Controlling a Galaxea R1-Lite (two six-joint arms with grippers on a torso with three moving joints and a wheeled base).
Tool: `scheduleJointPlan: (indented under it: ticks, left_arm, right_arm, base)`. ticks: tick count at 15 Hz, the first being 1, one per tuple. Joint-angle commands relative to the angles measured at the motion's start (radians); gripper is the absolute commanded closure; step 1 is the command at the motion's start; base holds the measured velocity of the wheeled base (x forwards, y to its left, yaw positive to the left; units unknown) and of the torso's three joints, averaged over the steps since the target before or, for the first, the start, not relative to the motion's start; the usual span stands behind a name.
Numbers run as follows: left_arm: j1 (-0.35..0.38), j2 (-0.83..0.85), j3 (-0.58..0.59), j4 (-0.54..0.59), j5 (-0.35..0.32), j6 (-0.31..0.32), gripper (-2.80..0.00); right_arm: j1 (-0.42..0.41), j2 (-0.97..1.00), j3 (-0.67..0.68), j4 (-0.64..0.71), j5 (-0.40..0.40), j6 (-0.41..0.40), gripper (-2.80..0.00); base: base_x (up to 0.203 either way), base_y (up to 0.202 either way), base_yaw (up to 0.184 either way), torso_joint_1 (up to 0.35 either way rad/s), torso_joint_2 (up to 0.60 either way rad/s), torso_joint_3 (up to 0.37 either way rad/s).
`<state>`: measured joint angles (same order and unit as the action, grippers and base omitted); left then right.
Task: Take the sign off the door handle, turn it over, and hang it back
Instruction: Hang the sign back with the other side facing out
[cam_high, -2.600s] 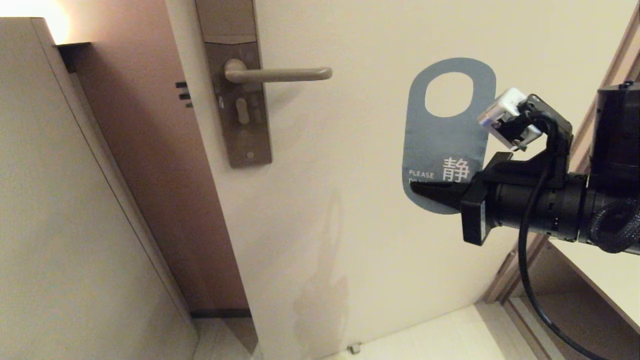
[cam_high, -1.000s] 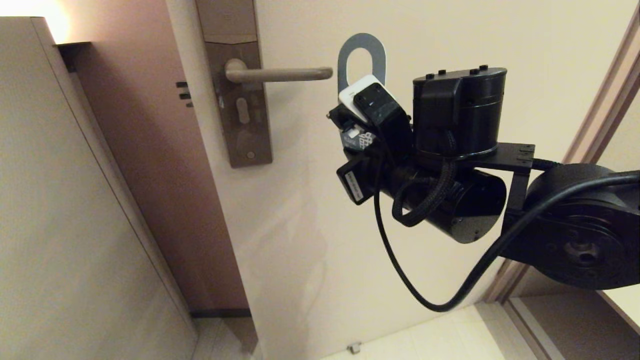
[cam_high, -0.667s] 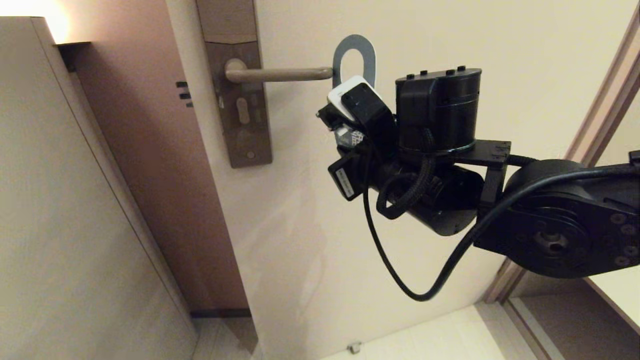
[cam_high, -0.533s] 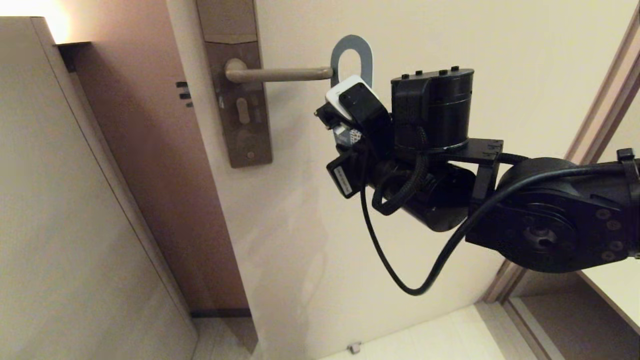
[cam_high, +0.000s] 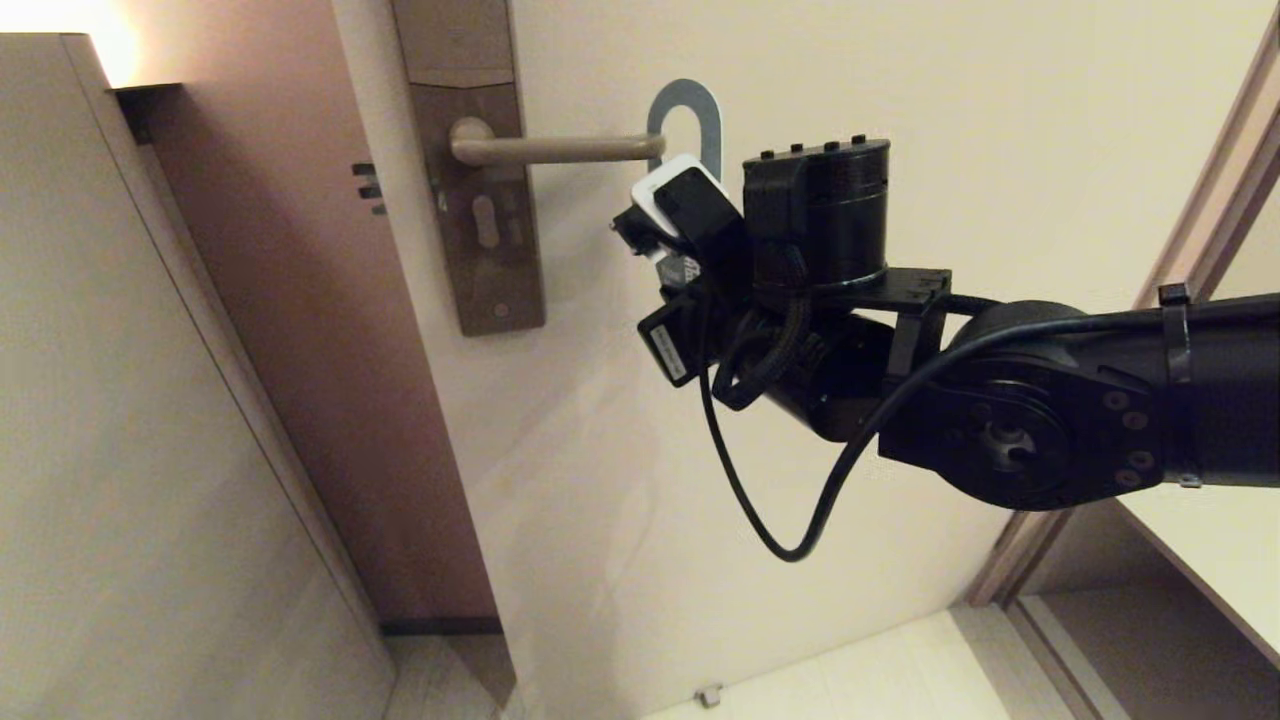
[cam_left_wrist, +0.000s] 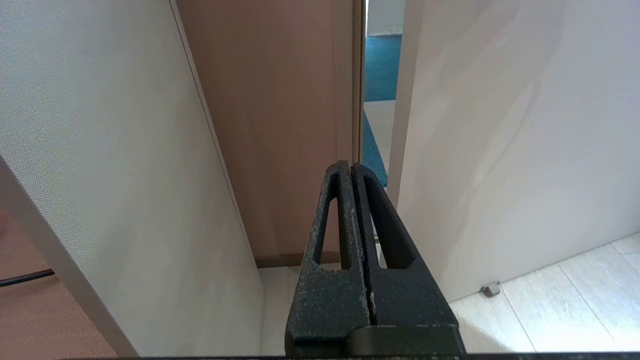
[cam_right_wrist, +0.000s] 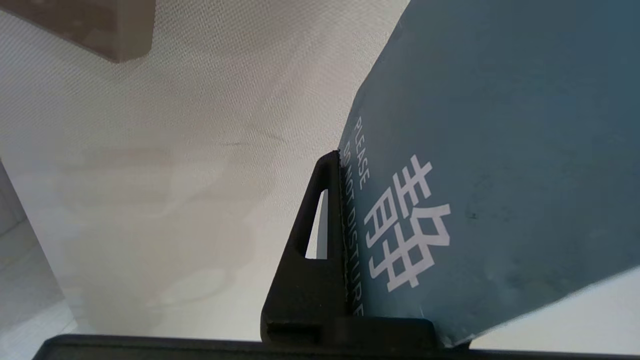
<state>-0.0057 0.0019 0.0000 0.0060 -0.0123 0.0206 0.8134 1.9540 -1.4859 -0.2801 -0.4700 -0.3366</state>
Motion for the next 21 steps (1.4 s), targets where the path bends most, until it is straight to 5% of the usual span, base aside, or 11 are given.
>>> scheduleJointPlan:
  ticks: [1, 12, 21]
  left_arm:
    - [0.000, 0.000, 0.000, 0.000, 0.000, 0.001, 0.00]
    - [0.000, 0.000, 0.000, 0.000, 0.000, 0.001, 0.00]
    - [0.000, 0.000, 0.000, 0.000, 0.000, 0.000, 0.00]
  right_arm:
    - [0.000, 0.022, -0.027, 0.005, -0.003, -0.002, 0.00]
    - [0.009, 0.034, -0.049, -0.005, -0.002, -0.057, 0.00]
    - [0.099, 0.035, -0.042, -0.053, -0.021, -0.061, 0.00]
  base:
    - [0.000, 0.000, 0.000, 0.000, 0.00, 0.000]
    - [0.000, 0.000, 0.000, 0.000, 0.00, 0.000]
    - [0.000, 0.000, 0.000, 0.000, 0.00, 0.000]
